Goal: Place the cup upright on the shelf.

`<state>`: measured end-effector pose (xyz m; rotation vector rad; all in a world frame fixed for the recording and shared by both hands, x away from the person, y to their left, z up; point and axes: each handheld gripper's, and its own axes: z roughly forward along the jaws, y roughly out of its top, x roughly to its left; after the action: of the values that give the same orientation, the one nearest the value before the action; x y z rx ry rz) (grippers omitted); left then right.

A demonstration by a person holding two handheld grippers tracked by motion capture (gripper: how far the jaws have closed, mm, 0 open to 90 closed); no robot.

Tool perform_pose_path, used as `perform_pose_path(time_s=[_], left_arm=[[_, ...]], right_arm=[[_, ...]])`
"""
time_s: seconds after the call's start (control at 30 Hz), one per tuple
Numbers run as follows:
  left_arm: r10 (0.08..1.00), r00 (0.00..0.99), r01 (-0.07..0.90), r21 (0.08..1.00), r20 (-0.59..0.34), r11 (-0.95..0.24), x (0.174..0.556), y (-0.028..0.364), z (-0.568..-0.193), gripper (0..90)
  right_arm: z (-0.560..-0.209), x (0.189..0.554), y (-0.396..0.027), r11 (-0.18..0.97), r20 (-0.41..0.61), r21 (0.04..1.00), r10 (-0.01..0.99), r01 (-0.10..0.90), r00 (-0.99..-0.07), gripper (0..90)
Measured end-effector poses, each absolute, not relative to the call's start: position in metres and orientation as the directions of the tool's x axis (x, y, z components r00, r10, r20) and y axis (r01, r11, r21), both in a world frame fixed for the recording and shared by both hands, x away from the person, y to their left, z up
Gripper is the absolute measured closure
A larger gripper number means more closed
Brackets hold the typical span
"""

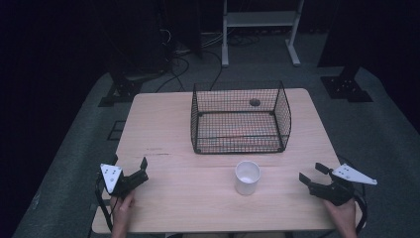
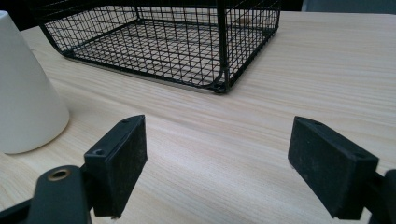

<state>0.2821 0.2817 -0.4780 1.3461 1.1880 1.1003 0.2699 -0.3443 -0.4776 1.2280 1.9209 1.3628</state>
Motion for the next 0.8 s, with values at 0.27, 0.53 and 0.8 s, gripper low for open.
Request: perform_pose_path(time_s=[0.27, 0.53, 0.8], left_arm=[[0.994, 0.111, 0.093, 0.995, 0.022, -0.032, 0.282, 0.282, -0.478, 0.0], [0.993, 0.113, 0.09, 0.995, 0.02, -0.03, 0.281, 0.282, -0.478, 0.0], [0.993, 0.113, 0.091, 0.995, 0.02, -0.03, 0.281, 0.282, -0.478, 0.0]], right_arm=[[-0.474, 0.268, -0.342, 0.119, 0.09, 0.917, 0.869, 0.381, -0.486, 18.7], [-0.462, 0.27, -0.333, 0.163, 0.068, 0.91, 0.848, 0.38, -0.526, 16.8], [-0.453, 0.27, -0.32, 0.197, 0.046, 0.91, 0.826, 0.365, -0.562, 14.0]])
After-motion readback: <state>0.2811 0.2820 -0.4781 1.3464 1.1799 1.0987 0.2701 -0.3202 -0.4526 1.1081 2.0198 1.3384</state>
